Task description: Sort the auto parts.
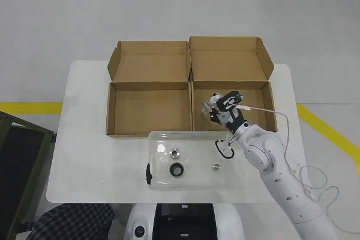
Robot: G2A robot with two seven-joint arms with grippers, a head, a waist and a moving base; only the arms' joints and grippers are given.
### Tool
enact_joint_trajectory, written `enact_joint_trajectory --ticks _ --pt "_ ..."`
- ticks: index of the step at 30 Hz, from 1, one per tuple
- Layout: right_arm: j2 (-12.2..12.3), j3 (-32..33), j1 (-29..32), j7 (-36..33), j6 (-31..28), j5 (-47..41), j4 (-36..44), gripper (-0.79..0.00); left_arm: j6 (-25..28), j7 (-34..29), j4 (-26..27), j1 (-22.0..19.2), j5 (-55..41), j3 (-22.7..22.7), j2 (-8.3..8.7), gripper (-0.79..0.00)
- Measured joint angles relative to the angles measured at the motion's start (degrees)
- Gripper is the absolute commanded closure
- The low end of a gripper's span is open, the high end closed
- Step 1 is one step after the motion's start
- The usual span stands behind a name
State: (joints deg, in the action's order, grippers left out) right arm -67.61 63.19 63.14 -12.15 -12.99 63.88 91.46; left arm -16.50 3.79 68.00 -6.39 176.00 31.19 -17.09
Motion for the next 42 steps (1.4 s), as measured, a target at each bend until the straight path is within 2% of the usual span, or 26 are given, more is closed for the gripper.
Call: enact_joint_trajectory --ticks 9,11,13,14,17,25,26,27,30,36,42 --pt "-1.0 -2.1 -2.5 -1.4 1.7 0.6 -3.9 0.000 0.0 0.0 0.0 0.0 0.0 0.0 0.00 -0.785" --pt "-1.2 -2.4 -2.9 -1.7 2.0 0.8 -4.5 -0.058 0.0 0.0 0.0 0.0 0.0 0.0 0.00 -0.785" --pt "-1.3 -2.6 -3.1 -1.9 2.1 0.9 -5.0 -0.194 0.0 0.0 0.0 0.0 0.0 0.0 0.00 -0.785" --pt "-1.4 -2.6 -3.2 -2.0 2.1 1.0 -5.2 -0.228 0.0 0.0 0.0 0.0 0.0 0.0 0.00 -0.785" --pt "-1.6 -2.8 -3.5 -2.2 2.2 1.1 -5.8 -0.289 0.0 0.0 0.0 0.0 0.0 0.0 0.00 -0.785" --pt "-1.9 -3.0 -3.4 -2.4 2.2 2.2 -6.2 -0.372 0.0 0.0 0.0 0.0 0.0 0.0 0.00 -0.785" --pt "-1.9 -2.9 -3.4 -2.4 2.1 2.5 -6.1 -0.542 0.0 0.0 0.0 0.0 0.0 0.0 0.00 -0.785" --pt "-1.9 -2.8 -3.3 -2.4 2.1 2.9 -6.0 -0.628 0.0 0.0 0.0 0.0 0.0 0.0 0.00 -0.785" --pt "-1.8 -2.3 -2.8 -2.4 2.2 3.8 -4.9 -0.785 0.0 0.0 0.0 0.0 0.0 0.0 0.00 -0.785" --pt "-1.4 -0.5 -0.9 -3.0 1.4 5.2 -0.4 -0.785 0.0 0.0 0.0 0.0 0.0 0.0 0.00 -0.785" --pt "-0.5 3.2 2.4 -4.6 -2.8 4.6 6.9 -0.785 0.0 0.0 0.0 0.0 0.0 0.0 0.00 -0.785"
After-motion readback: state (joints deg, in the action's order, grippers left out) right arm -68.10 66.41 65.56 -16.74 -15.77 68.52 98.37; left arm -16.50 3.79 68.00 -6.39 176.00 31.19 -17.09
